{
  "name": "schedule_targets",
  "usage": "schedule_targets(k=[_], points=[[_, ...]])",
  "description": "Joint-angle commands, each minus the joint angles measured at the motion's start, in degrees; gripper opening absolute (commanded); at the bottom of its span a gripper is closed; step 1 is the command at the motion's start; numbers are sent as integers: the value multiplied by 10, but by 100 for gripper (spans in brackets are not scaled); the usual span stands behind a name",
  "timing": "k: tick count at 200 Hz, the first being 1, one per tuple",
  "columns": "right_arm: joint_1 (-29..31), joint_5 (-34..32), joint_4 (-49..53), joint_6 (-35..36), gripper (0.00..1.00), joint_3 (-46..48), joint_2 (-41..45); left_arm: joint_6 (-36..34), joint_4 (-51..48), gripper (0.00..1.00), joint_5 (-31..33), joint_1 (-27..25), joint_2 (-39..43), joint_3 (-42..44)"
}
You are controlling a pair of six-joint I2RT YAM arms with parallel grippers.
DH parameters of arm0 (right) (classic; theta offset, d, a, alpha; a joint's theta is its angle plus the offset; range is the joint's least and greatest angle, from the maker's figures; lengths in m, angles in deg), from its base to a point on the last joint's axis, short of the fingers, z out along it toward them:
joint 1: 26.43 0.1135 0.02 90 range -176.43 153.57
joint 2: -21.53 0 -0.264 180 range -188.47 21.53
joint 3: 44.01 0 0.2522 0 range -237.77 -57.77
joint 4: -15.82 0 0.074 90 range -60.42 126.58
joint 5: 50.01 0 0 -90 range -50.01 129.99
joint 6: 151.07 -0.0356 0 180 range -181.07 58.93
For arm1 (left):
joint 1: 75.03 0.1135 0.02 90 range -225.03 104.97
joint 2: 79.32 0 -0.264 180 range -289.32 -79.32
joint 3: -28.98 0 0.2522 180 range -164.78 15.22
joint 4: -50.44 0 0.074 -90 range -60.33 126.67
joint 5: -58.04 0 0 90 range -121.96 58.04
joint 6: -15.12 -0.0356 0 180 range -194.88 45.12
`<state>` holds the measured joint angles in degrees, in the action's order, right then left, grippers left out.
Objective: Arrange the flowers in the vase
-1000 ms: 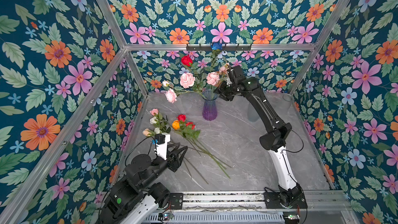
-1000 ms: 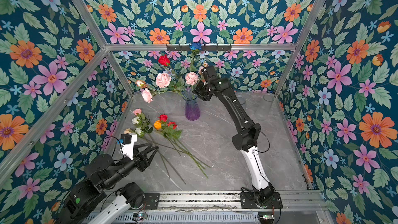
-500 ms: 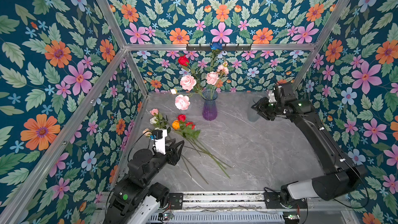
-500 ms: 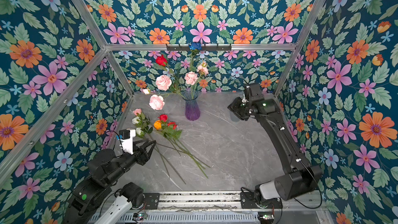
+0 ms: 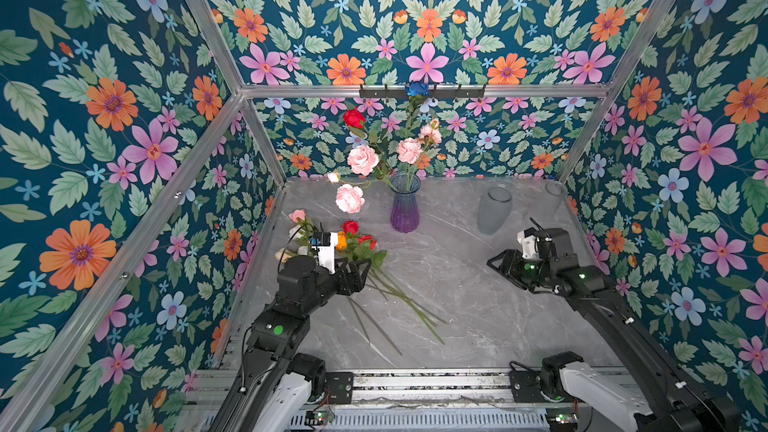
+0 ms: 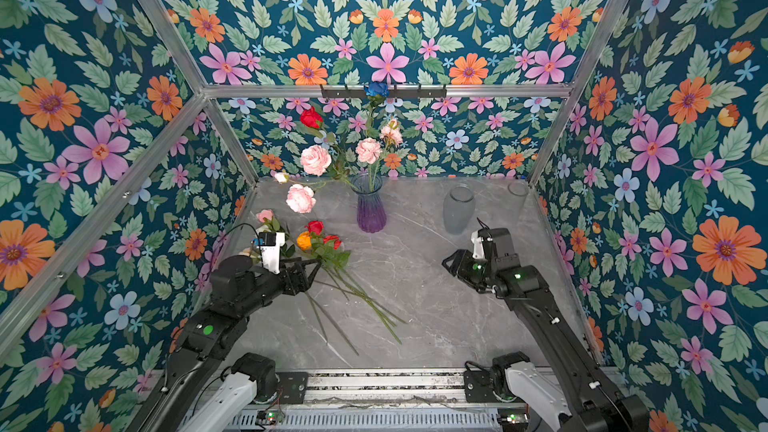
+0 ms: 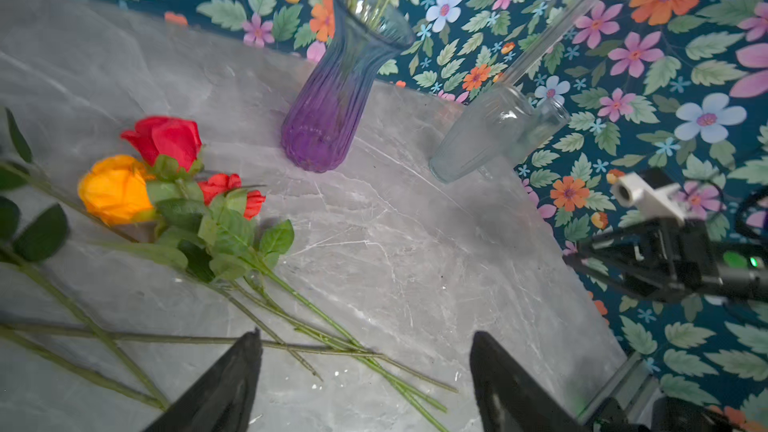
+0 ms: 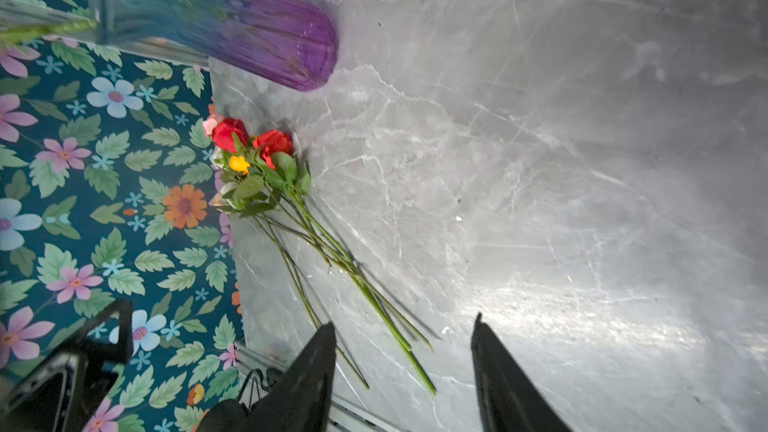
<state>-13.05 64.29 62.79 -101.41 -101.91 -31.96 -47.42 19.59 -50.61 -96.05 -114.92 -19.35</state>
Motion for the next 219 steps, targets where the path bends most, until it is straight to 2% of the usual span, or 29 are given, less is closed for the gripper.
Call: schedule_targets(k=[1, 26, 45, 55, 89, 108, 151, 180, 219], points=[[1, 44, -45, 32, 54, 47, 35, 87, 217, 90, 38, -36, -24, 73], [1, 47, -84, 40, 57, 129, 97, 25, 479, 97, 182, -138, -83, 173], [1, 48, -111, 41, 58, 184, 139, -102, 686, 100, 255, -203, -178, 216], [1, 40, -123, 40, 59, 207, 160, -157, 765, 100, 270, -214, -241, 217], [1, 1, -150, 53, 60, 260, 195, -273, 984, 99, 302, -214, -458, 170], [1, -8, -167, 54, 60, 285, 207, -295, 1018, 99, 329, -204, -532, 119], [1, -15, -150, 66, 62, 291, 271, -270, 1041, 98, 297, -146, -626, 38], [1, -13, -140, 66, 64, 298, 309, -281, 1057, 98, 269, -133, -682, -9], [1, -3, -140, 69, 67, 301, 318, -282, 1027, 98, 231, -118, -731, -70]])
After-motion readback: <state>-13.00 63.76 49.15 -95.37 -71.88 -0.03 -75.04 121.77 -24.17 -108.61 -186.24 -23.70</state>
